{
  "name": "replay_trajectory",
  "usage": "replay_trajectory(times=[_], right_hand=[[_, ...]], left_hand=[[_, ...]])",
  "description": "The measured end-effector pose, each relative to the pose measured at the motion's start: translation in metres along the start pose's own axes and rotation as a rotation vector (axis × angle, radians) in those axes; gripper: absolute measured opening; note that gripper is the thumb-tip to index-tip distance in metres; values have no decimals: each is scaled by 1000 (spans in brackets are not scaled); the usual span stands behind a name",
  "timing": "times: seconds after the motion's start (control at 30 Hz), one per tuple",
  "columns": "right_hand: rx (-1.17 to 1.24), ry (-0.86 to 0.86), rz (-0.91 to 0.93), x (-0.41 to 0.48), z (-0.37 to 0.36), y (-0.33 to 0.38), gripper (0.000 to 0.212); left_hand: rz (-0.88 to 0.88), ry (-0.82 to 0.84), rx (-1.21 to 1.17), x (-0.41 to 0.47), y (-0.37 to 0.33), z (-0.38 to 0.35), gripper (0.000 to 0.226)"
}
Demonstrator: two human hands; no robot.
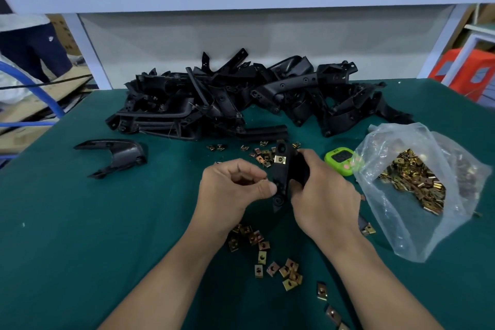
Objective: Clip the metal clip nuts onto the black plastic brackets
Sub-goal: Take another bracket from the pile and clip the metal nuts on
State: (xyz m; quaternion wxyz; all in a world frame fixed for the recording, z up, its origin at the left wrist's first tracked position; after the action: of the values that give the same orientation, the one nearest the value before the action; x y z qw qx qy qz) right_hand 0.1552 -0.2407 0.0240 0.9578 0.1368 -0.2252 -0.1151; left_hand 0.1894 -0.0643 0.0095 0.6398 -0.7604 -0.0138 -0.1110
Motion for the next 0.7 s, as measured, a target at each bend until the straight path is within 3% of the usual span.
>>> replay_trajectory(times=[0.13, 0.37, 0.53, 0.7], right_hand=[[1, 2, -13, 2, 0, -1, 39], [19, 21, -44, 4, -2, -7, 41], [27, 36, -28, 4, -4, -5, 37], [23, 50, -21, 3, -4, -4, 47]], left_hand=[[-24, 18, -60, -1, -7, -5, 16], [132, -6, -64, 1, 4, -3, 32], [185, 3, -72, 0, 7, -4, 27], [221, -26, -128, -2, 8, -2, 25]])
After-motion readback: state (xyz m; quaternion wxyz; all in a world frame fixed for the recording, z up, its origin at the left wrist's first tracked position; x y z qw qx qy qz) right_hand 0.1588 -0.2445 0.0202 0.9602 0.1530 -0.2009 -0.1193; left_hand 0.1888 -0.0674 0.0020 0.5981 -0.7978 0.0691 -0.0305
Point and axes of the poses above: each hand's wrist, its own x-axis towards the middle knuckle, its own z-axis out of the back of the hand, y = z × x, the point moved 7 cm from there along x, towards the middle knuckle, and after that the axes turned 11 degrees about -x, right-handed, at the moved point
